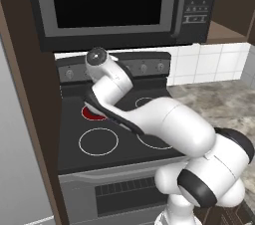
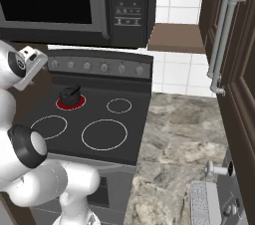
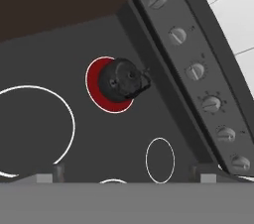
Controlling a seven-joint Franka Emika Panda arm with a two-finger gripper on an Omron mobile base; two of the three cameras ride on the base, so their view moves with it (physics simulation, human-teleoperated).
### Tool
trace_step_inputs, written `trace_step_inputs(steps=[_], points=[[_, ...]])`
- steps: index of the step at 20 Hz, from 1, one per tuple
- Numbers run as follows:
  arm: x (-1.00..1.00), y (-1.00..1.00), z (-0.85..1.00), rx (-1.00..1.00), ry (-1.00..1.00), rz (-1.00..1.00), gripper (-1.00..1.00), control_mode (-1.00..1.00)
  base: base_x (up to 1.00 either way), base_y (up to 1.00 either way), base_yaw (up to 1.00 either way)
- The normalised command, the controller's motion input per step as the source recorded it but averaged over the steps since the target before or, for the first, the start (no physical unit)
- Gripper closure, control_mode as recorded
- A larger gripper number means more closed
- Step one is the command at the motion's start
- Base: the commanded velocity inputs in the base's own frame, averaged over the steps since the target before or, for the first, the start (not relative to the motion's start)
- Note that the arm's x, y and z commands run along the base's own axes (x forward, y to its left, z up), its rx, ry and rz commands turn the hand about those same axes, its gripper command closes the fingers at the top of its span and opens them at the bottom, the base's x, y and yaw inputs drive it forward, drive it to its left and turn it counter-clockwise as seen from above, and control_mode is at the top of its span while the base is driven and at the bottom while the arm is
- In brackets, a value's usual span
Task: Lower the heat of the kettle.
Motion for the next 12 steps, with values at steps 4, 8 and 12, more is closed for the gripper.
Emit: trace_step_inputs(steps=[4,8,12], points=[[0.29,0.0,-0.16,-0.16,-0.02,0.0,-1.0,-1.0,0.0,0.0,0.0],[0.3,0.0,-0.16,-0.16,-0.03,0.0,-1.0,-1.0,0.0,0.0,0.0],[0.27,0.06,-0.06,-0.13,-0.01,0.0,-1.0,-1.0,0.0,0.0,0.0]])
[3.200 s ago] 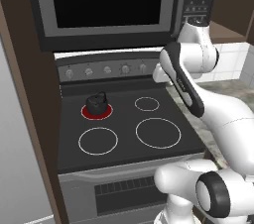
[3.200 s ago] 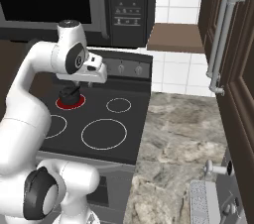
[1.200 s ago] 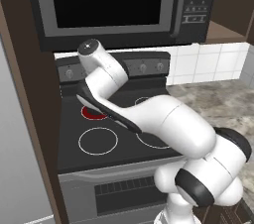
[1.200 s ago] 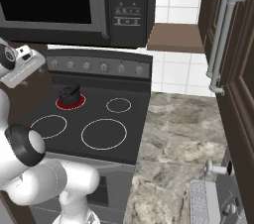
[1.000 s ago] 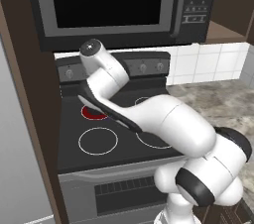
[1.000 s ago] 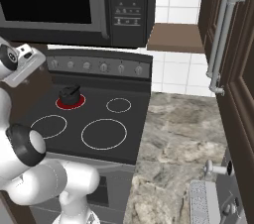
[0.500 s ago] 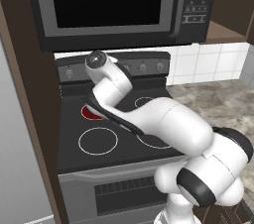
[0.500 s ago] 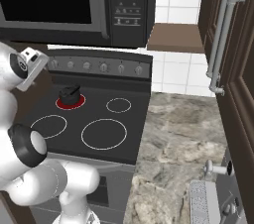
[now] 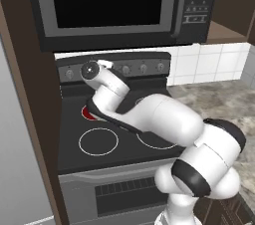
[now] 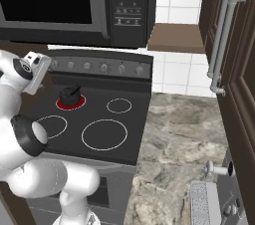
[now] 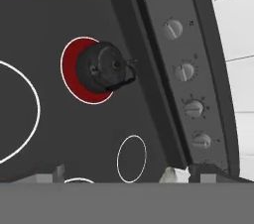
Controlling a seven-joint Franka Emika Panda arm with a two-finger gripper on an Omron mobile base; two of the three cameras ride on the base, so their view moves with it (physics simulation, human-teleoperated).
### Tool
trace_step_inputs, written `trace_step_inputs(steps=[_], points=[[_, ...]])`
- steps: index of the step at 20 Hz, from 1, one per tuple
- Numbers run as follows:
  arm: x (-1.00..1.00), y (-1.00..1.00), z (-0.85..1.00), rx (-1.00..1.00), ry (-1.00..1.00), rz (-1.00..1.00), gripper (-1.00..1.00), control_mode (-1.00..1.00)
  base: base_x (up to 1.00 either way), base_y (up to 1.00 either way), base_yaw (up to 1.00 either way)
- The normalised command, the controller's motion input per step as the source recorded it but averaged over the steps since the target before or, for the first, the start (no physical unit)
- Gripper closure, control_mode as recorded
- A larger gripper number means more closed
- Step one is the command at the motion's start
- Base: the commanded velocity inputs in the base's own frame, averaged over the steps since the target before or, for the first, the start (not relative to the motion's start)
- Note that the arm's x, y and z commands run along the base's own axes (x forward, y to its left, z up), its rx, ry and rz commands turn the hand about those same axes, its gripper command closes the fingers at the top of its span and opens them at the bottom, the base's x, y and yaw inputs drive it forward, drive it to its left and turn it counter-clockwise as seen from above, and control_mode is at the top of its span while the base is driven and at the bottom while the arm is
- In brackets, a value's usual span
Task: Lower the heat of the kettle.
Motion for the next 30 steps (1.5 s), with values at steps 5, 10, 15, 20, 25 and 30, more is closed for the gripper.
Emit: trace_step_inputs(steps=[5,10,15,20,25,30], points=[[0.31,0.18,-0.03,-0.1,-0.02,0.02,-1.0,-1.0,0.0,0.0,0.0],[0.28,0.05,-0.01,-0.06,-0.1,0.06,-1.0,-1.0,0.0,0.0,0.0],[0.25,0.03,0.0,-0.06,-0.1,0.04,-1.0,-1.0,0.0,0.0,0.0],[0.24,0.0,0.0,-0.03,-0.07,0.01,-1.0,-1.0,0.0,0.0,0.0],[0.22,0.0,0.0,-0.01,0.0,0.0,-1.0,-1.0,0.0,0.0,0.0],[0.33,0.12,-0.01,0.0,0.0,0.01,-1.0,-1.0,0.0,0.0,0.0]])
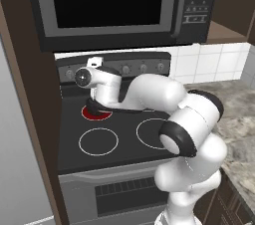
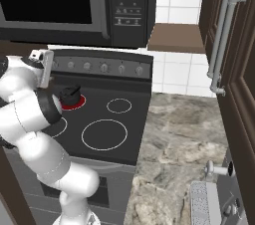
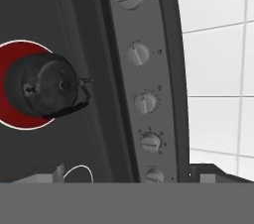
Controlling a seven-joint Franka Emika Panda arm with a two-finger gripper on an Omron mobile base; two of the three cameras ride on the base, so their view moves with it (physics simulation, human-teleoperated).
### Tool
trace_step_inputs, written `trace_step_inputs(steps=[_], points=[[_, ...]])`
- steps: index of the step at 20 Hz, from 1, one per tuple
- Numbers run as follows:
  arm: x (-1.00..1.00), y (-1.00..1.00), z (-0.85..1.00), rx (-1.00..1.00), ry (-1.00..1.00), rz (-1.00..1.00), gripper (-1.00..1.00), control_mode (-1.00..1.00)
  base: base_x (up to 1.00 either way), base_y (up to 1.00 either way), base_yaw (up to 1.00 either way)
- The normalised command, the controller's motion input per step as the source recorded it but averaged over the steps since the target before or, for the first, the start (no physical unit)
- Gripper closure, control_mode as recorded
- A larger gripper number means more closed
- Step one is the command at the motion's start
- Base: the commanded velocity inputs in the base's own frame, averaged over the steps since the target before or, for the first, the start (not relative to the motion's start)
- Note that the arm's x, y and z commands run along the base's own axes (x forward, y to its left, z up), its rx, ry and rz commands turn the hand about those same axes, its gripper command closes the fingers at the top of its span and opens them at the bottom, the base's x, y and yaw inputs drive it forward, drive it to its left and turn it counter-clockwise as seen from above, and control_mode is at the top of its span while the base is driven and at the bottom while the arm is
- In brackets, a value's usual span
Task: Lower the heat of the kettle.
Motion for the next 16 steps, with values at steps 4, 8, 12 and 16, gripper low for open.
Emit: trace_step_inputs(steps=[4,8,12,16], points=[[0.37,0.1,-0.04,0.0,0.0,0.01,-1.0,-1.0,0.0,0.0,0.0],[0.29,0.06,-0.07,0.0,-0.01,0.02,-1.0,-1.0,0.0,0.0,0.0],[0.21,0.05,-0.03,0.0,0.0,0.01,-1.0,-1.0,0.0,0.0,0.0],[0.13,0.0,-0.02,0.0,-0.05,0.0,-1.0,-1.0,0.0,0.0,0.0]])
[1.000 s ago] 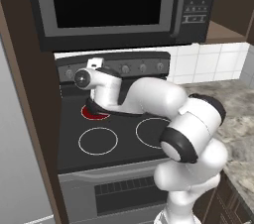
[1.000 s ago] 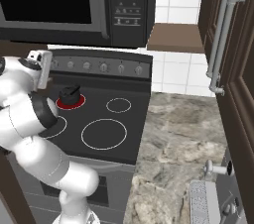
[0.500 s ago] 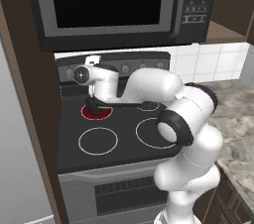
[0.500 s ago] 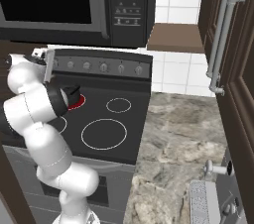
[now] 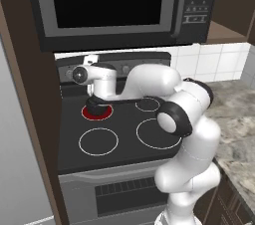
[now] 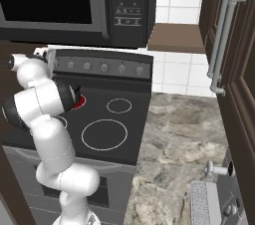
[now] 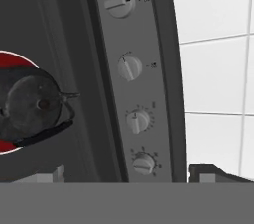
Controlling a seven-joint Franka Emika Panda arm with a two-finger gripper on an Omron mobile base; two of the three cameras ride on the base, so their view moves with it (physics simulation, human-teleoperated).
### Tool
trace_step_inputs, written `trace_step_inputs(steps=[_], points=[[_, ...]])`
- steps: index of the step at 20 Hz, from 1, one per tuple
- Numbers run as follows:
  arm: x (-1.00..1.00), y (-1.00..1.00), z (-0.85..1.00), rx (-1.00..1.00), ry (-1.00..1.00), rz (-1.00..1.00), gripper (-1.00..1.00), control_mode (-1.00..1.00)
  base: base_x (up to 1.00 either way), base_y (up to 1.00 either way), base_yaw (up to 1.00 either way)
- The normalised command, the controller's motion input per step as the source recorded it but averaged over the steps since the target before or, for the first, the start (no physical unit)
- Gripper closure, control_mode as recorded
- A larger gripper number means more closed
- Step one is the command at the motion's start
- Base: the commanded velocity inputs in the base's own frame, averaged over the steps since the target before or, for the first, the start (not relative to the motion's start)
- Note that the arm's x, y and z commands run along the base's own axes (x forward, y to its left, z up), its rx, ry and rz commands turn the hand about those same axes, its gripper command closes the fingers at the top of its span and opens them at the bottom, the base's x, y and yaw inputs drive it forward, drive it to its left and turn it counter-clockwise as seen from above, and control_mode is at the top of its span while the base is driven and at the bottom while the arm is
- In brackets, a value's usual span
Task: Lower the heat of the kettle.
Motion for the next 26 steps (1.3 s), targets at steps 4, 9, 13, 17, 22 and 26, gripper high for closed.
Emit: trace_step_inputs(steps=[4,9,13,17,22,26], points=[[0.12,0.0,-0.04,0.0,-0.04,0.0,-1.0,-1.0,0.0,0.0,0.0],[0.07,0.0,-0.08,0.0,-0.03,0.0,-1.0,-1.0,0.0,0.0,0.0],[0.08,0.0,-0.08,0.0,0.0,0.0,-1.0,-1.0,0.0,0.0,0.0],[0.17,0.0,-0.07,0.0,0.0,0.03,-1.0,-1.0,0.0,0.0,0.0],[0.24,0.0,-0.03,0.0,-0.01,0.04,-1.0,-1.0,0.0,0.0,0.0],[0.22,0.02,-0.08,0.0,-0.01,0.06,-1.0,-1.0,0.0,0.0,0.0]])
